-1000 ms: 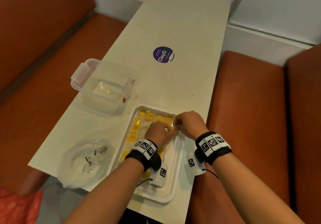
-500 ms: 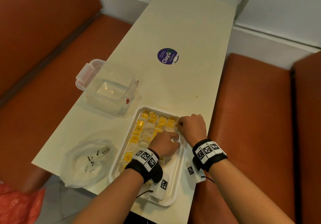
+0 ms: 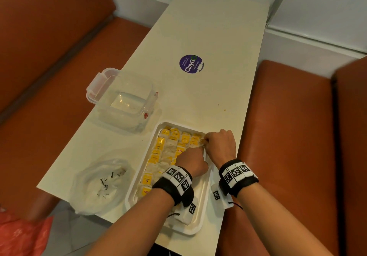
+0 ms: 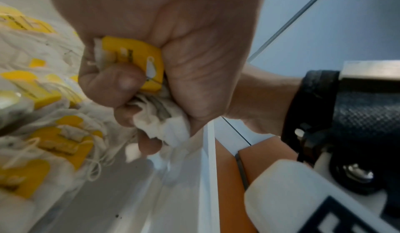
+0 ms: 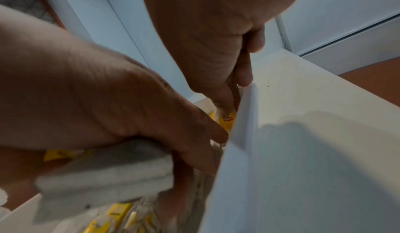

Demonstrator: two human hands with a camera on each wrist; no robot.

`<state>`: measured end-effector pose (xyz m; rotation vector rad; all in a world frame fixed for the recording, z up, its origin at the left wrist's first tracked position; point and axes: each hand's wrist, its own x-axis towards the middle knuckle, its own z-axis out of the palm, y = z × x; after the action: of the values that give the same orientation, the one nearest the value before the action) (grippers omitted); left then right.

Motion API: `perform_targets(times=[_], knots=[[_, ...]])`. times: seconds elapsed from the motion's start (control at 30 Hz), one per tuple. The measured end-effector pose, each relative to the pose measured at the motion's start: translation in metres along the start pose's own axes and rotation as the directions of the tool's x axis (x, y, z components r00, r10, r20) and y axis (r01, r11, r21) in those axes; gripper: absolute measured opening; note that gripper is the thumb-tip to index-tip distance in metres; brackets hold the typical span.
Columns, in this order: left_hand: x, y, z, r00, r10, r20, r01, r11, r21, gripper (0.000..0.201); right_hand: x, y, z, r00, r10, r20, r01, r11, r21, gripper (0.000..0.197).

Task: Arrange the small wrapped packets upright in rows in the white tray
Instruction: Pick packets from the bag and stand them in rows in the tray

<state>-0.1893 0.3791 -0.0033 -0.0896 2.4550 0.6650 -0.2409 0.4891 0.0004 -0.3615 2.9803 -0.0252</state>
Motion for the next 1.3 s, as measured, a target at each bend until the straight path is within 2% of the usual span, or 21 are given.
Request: perform_targets(times=[0.23,0.47,0.63,0.8,0.93,1.0,1.03,1.07,1.1,1.13,1.17,1.2,1.23,1.27,1.3], knots=[[-0.002,-0.002,0.001,1.0,0.005,0.02,-0.005,1.0,0.017,0.06,-0.001,-0.002,0.0,0.999,0.025,-0.049,-0.025,1.0,-0.006,0.013],[-0.005,0.001,0.001,1.0,0.005,0.004,-0.005,0.999,0.042,0.051,-0.002,0.0,0.006,0.977,-0.014,-0.213,0.014,1.0,0.0,0.024],[-0.005,0.001,0.001,0.999,0.035,0.005,-0.035,0.997,0.07,0.068,-0.006,0.002,0.006,0.983,-0.071,-0.169,0.051,0.992,-0.117,0.026],[0.0,0.003,0.0,1.0,0.027,0.007,-0.027,0.995,0.1,0.071,-0.006,0.0,0.005,0.982,-0.094,-0.165,0.068,0.985,-0.155,0.029],[-0.002,0.003,-0.003,1.0,0.018,-0.022,-0.017,0.998,0.055,0.067,-0.008,-0.001,0.002,0.978,-0.067,-0.196,0.059,0.997,-0.045,0.027],[-0.006,-0.002,-0.009,0.998,0.003,-0.055,-0.007,0.997,-0.072,0.059,-0.01,-0.001,-0.004,0.972,-0.011,-0.236,0.03,0.997,0.076,0.023],[-0.011,-0.004,-0.013,0.996,-0.021,-0.083,0.004,0.981,-0.196,0.053,-0.011,0.0,-0.009,0.968,0.026,-0.251,0.016,0.986,0.166,0.02],[-0.016,-0.008,-0.017,0.992,-0.069,-0.11,0.024,0.928,-0.372,0.047,-0.014,0.0,-0.016,0.975,0.048,-0.218,0.012,0.964,0.266,0.017],[-0.021,-0.011,-0.021,0.985,-0.139,-0.106,0.051,0.808,-0.587,0.037,-0.017,0.0,-0.026,0.99,0.054,-0.129,0.0,0.923,0.384,0.015],[-0.027,-0.015,-0.025,0.979,-0.198,-0.046,0.085,0.604,-0.793,0.029,-0.021,0.001,-0.035,0.999,0.04,-0.029,-0.02,0.858,0.513,0.015],[-0.033,-0.019,-0.03,0.976,-0.211,0.053,0.128,0.36,-0.924,0.026,-0.027,0.0,-0.046,0.998,-0.009,0.061,-0.031,0.785,0.619,0.017],[-0.038,-0.024,-0.034,0.975,-0.174,0.136,0.161,0.14,-0.977,0.028,-0.034,-0.002,-0.058,0.989,-0.088,0.122,-0.02,0.725,0.688,0.02],[-0.043,-0.031,-0.038,0.975,-0.113,0.191,0.19,-0.024,-0.982,0.035,-0.042,-0.005,-0.07,0.971,-0.177,0.157,0.004,0.677,0.736,0.023],[-0.046,-0.038,-0.04,0.974,-0.055,0.22,0.212,-0.124,-0.969,0.044,-0.049,-0.009,-0.077,0.952,-0.252,0.172,0.029,0.637,0.77,0.028],[-0.048,-0.045,-0.04,0.972,-0.022,0.232,0.226,-0.163,-0.961,0.051,-0.054,-0.012,-0.082,0.936,-0.308,0.173,0.055,0.611,0.79,0.034]])
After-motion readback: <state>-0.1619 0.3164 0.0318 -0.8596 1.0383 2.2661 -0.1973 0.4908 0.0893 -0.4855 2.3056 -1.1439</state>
